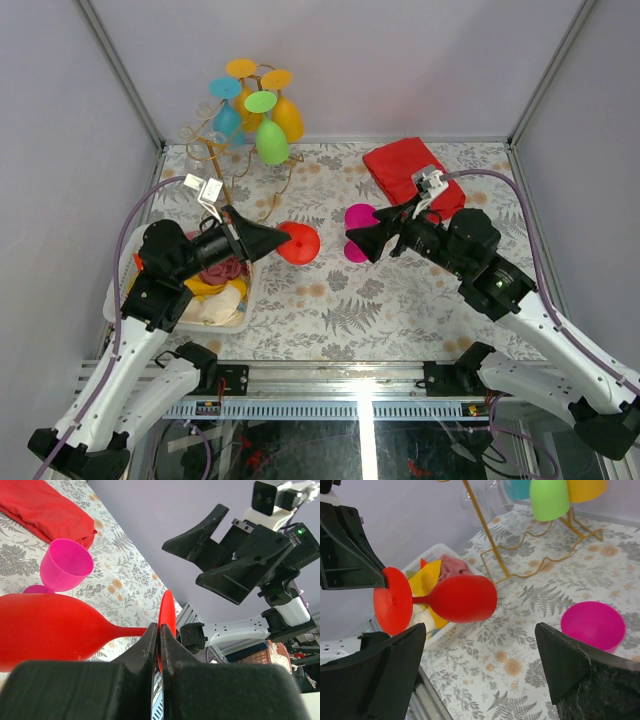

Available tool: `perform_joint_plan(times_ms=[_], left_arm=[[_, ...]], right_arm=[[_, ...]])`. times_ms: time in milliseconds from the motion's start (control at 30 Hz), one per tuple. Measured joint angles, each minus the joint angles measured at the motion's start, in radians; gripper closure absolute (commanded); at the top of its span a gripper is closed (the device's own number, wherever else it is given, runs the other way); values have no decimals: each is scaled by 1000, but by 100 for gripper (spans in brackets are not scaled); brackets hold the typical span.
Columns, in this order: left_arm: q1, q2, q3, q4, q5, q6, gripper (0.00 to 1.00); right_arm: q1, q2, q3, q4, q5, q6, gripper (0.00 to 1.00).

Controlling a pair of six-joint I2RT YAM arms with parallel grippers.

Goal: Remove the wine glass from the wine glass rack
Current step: Place the wine glass at the center of the board.

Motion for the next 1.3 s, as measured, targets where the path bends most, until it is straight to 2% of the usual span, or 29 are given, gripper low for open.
perform_joint_plan(times_ms=[167,367,900,1000,1133,1300], left_arm=[[0,-71,-33,6,-12,-1,100],[0,-82,-37,8,-7,-1,100],[0,-93,-44,7,21,2,100],[0,-87,-44,7,28,2,100],[0,-74,-45,8,32,2,100],[0,-54,-45,12,45,0,100]], right_arm=[[0,69,10,24,-119,62,7],[0,156,31,48,-254,174,9],[0,264,37,155,-423,383,11],[0,280,38,178,-449,407,19],[0,304,42,235,-520,447,38],[0,363,69,331,-619,516,75]])
